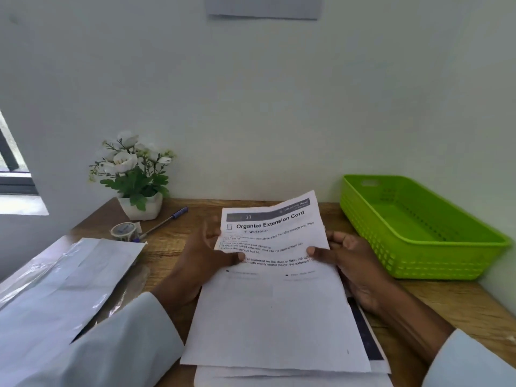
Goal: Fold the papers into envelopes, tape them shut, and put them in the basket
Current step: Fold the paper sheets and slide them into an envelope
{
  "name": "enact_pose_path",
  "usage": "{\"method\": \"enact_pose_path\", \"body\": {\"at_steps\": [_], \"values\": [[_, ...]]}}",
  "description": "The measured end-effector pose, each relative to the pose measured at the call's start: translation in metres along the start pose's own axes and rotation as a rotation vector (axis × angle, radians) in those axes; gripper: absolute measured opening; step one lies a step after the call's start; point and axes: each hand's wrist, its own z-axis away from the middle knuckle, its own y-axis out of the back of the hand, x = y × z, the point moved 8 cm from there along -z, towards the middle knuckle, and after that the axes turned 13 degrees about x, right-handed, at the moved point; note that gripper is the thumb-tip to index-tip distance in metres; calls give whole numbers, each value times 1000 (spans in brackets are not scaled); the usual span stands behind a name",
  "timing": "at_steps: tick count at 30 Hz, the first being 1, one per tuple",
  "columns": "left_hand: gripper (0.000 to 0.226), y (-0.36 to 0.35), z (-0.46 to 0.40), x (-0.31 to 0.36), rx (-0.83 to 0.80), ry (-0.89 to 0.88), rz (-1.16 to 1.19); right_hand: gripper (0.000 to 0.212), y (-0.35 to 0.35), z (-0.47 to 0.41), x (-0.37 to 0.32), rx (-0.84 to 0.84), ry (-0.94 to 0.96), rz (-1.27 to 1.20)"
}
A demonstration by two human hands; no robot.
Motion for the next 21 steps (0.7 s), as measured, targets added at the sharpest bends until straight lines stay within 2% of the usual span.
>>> {"method": "enact_pose_path", "body": {"at_steps": [3, 6, 10, 11, 15, 19, 21], "values": [[96, 5, -6, -9, 24, 123, 191, 35, -1, -2, 2, -70, 10, 67], [99, 7, -4, -9, 39, 148, 269, 42, -4, -2, 5, -145, -15, 132], [104, 6, -5, -12, -41, 221, 384, 35, -3, -10, 3, -104, -39, 47], [97, 5, -4, -11, -71, 228, 412, 34, -4, -10, 3, -103, -45, 27], [40, -1, 2, -3, -135, 196, 383, 34, -5, -11, -2, -104, -14, 20], [22, 1, 2, -4, -141, 194, 380, 24, -2, -7, -10, -130, 62, 39], [17, 4, 4, -3, -137, 255, 338, 15, -2, -2, -12, -156, 23, 72]]}}
